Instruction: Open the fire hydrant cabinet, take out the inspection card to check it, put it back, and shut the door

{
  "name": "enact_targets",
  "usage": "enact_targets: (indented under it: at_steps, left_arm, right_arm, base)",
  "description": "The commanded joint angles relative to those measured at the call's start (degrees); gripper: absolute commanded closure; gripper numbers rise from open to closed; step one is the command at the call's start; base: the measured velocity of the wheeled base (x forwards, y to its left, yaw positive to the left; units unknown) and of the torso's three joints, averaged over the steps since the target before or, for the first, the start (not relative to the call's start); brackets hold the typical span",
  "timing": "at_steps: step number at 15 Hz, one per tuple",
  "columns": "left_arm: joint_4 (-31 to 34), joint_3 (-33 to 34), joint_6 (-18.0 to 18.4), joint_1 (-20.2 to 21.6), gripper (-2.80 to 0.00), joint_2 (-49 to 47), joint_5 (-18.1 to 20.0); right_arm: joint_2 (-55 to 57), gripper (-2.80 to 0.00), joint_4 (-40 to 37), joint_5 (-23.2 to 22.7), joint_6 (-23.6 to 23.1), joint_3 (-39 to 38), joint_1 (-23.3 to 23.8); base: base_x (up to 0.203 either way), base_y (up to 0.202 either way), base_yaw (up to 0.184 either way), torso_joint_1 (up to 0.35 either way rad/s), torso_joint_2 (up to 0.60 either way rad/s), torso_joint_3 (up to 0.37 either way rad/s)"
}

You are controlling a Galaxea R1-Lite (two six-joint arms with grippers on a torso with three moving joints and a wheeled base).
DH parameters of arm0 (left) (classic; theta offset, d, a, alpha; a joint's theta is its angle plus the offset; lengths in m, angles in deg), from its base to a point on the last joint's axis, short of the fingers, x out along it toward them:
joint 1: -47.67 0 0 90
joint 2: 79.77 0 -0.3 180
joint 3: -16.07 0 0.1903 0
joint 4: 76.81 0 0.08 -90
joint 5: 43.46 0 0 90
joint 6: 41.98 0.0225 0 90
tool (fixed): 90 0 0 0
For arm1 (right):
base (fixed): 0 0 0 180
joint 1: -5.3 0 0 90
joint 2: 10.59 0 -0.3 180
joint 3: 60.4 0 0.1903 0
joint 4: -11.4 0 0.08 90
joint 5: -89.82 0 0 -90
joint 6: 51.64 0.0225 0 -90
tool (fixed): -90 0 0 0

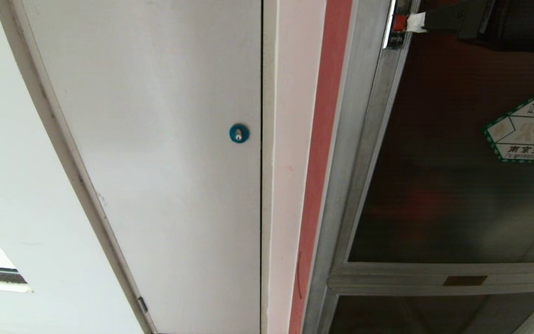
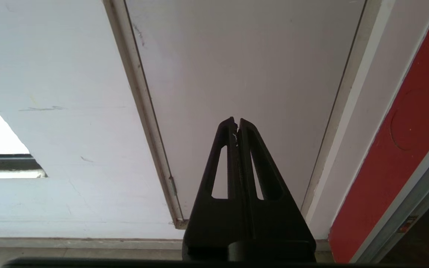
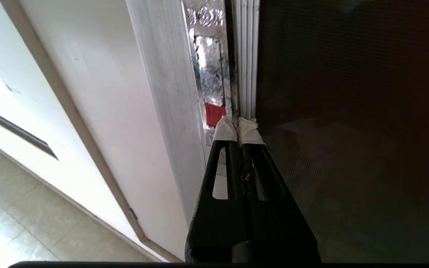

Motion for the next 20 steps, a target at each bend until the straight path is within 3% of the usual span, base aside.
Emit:
enact_targets:
  at_steps: [1, 3, 6, 20]
  left_arm:
    - [-0.02, 0.44, 0.02, 0.00, 0.00, 0.01, 0.00]
    - [-0.02, 0.44, 0.02, 0.00, 0.00, 0.01, 0.00]
    - [-0.02, 0.44, 0.02, 0.00, 0.00, 0.01, 0.00]
    - [-0.02, 0.44, 0.02, 0.03, 0.00, 0.01, 0.00]
  right_arm:
    - [-2.24, 0.00, -1.18, -1.87, 0.14, -1.39, -0.23]
    - [-3.22, 0.00, -1.93, -5.70, 2.34, -1.69, -0.27]
    - [-2.72, 0.00, -1.91, -7.11, 3.06, -1.14, -0.27]
    - [1.84, 0.00, -1.50, -6.40, 3.09, 2.54, 0.35]
  base:
    - [0.000, 0.000, 0.000, 0.000, 0.00, 0.000]
    - [0.000, 0.000, 0.000, 0.000, 0.00, 0.000]
    - [0.000, 0.000, 0.000, 0.000, 0.00, 0.000]
    - [0.000, 0.000, 0.000, 0.000, 0.00, 0.000]
